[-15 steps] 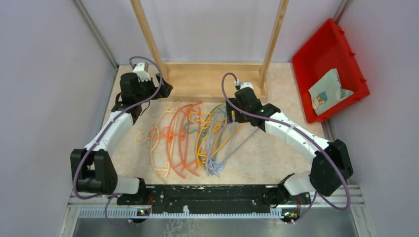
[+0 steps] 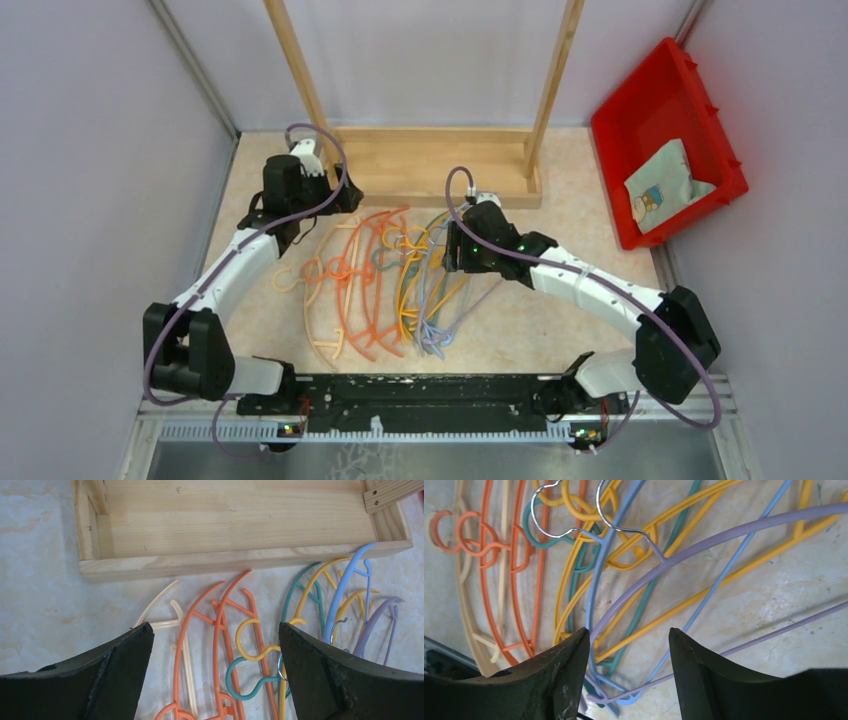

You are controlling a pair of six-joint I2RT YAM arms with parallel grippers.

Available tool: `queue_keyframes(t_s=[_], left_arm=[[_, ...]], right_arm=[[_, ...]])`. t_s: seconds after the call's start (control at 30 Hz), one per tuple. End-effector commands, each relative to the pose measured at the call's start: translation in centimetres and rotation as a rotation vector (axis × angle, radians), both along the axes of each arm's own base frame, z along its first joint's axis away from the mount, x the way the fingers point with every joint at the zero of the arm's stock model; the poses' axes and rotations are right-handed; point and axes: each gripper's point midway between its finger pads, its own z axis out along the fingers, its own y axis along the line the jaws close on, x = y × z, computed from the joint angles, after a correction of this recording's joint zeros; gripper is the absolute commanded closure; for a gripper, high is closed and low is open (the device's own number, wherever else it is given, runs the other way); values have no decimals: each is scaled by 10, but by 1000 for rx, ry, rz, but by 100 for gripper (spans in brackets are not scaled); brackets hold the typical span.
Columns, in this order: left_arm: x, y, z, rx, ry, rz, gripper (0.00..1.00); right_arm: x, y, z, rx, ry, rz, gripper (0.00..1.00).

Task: Organize the hangers

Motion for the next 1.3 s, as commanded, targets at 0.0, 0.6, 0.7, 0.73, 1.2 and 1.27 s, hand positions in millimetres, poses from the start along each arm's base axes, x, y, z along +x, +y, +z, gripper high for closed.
queue_keyframes(t_s=[0.0,0.6,0.7,0.73,1.2,1.27], left_arm=[[-11,2,-2,25,5,-13,0],[-32,-4,-24,2,32,-67,0],[-34,-3,-25,9,34,-71,0],[-35,-3,-26,12,37,-72,0],[-46,-1,-36,6,67,-68,0],[-47,0,-36,6,63,-61,0]], right_arm=[[2,29,30,160,-41,-81,42],[-60,99,-37,28,96,-74,57],[-62,93,-37,16,91,-86,57],[-63,93,-38,15,91,-88,57],[-62,69,-62,-111,83,-121,69],[-63,68,-63,-113,84,-115,71]])
